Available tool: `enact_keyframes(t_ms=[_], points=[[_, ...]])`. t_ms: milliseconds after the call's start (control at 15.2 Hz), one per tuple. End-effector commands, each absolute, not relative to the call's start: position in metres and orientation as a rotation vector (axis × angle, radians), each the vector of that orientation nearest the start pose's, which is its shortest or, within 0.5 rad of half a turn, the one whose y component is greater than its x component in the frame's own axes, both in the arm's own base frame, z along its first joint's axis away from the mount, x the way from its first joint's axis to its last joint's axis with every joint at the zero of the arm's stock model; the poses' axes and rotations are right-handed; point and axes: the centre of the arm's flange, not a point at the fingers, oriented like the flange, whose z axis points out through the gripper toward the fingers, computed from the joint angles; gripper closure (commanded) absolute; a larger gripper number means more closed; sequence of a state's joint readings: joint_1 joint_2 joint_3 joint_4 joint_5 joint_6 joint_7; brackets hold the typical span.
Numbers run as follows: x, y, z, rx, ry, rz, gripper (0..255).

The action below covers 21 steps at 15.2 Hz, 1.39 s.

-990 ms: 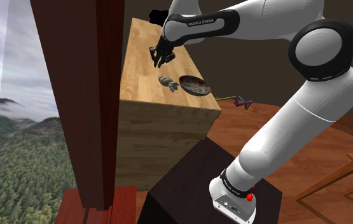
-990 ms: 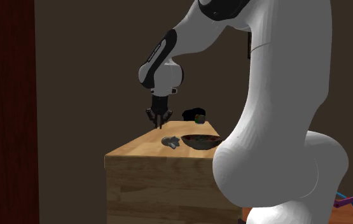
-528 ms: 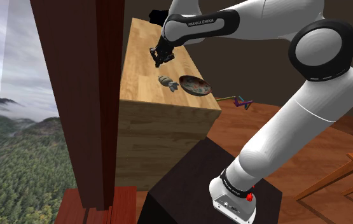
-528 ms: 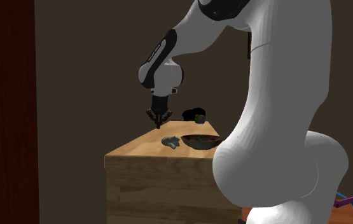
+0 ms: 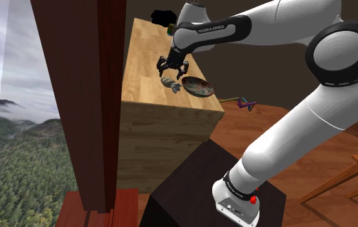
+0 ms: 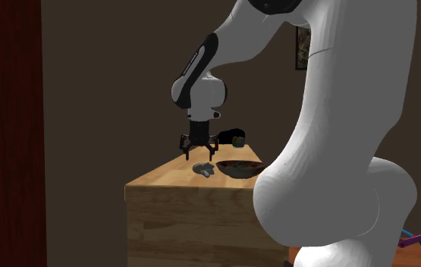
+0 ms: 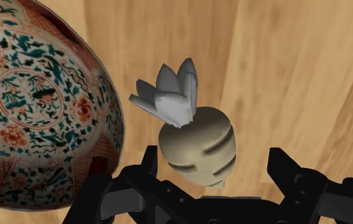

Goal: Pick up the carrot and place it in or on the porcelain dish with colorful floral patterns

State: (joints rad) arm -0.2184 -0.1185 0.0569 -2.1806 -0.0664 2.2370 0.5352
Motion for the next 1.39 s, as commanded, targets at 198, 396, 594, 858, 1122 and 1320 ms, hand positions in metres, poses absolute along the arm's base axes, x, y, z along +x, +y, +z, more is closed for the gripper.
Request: enact_keyframes(t_ms=[198,396,594,858,1122,1320], points=[[0.513,-0.090,0.433,-2.985,1.046,-0.250,0],[0.515,-0.091,0.418,-2.985,1.046,-0.250,0],[0.516,-0.091,0.415,-2.985,1.046,-0.250,0],[0.516,-0.091,0.415,-2.985,1.046,-0.250,0],[0.516,-0.091,0.415,-2.985,1.046,-0.250,255],[0.516,-0.091,0.415,-2.985,1.046,-0.250,255]])
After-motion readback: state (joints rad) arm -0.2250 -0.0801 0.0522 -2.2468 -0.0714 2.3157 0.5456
